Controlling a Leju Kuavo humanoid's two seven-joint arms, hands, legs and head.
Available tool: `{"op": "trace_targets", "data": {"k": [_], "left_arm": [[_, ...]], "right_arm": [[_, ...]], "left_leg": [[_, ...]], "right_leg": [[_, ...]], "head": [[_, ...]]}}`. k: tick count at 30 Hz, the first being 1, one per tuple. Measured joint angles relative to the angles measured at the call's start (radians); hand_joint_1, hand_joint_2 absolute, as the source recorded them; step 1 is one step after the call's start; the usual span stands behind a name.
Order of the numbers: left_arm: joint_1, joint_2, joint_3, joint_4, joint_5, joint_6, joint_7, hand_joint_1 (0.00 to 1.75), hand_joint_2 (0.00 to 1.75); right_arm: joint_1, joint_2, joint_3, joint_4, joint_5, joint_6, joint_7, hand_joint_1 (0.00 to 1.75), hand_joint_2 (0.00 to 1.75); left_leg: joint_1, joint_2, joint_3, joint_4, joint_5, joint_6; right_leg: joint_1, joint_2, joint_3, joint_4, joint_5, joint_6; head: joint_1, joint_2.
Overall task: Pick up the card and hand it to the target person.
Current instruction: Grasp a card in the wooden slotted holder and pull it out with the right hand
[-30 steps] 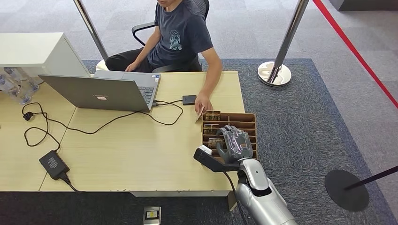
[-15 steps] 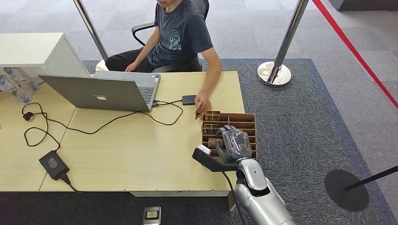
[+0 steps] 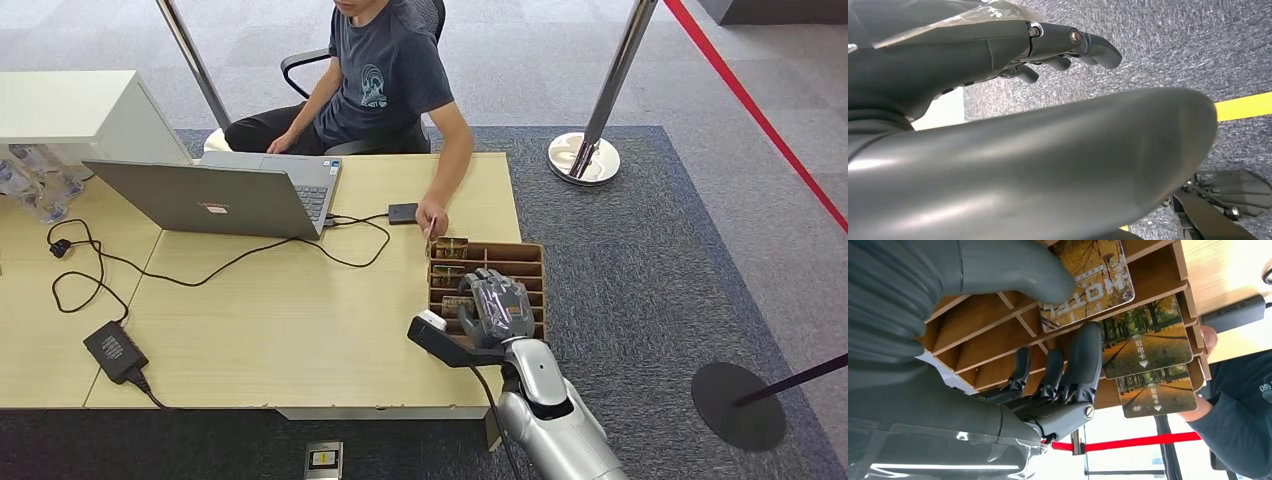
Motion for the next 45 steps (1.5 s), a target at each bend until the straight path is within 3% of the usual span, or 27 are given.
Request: {"op": "trace_targets", "data": {"k": [10,33,37,45], "left_arm": [[0.000,0.000,0.000,0.000,-0.005,0.000,-0.002,0.00,0.00],[0.000,-0.001,0.000,0.000,0.000,0.000,-0.002,0.00,0.00],[0.000,-0.001,0.000,0.000,-0.003,0.000,-0.002,0.00,0.00],[0.000,-0.001,0.000,0.000,-0.008,0.000,-0.002,0.00,0.00]], "right_arm": [[0.000,-0.001,0.000,0.000,0.002,-0.003,-0.003,1.33,1.75],[0.000,0.010,0.000,0.016,-0.005,-0.007,-0.007,1.41,1.75],[0.000,0.011,0.000,0.015,0.000,-0.005,-0.004,1.68,1.75],[0.001,0.011,-0.001,0.014,0.007,-0.006,-0.003,1.75,1.75]], "left_leg": [[0.000,0.000,0.000,0.000,0.000,0.000],[0.000,0.000,0.002,0.000,0.000,0.000],[0.000,0.000,0.002,0.000,0.000,0.000],[0.000,0.000,0.003,0.000,0.001,0.000]], "right_leg": [[0.000,0.000,0.001,0.000,0.000,0.000],[0.000,0.000,0.002,0.000,0.001,0.000],[0.000,0.000,0.002,0.000,0.001,0.000],[0.000,0.000,0.002,0.000,0.001,0.000]], "head": [[0.000,0.000],[0.000,0.000],[0.000,0.000],[0.000,0.000]]}}
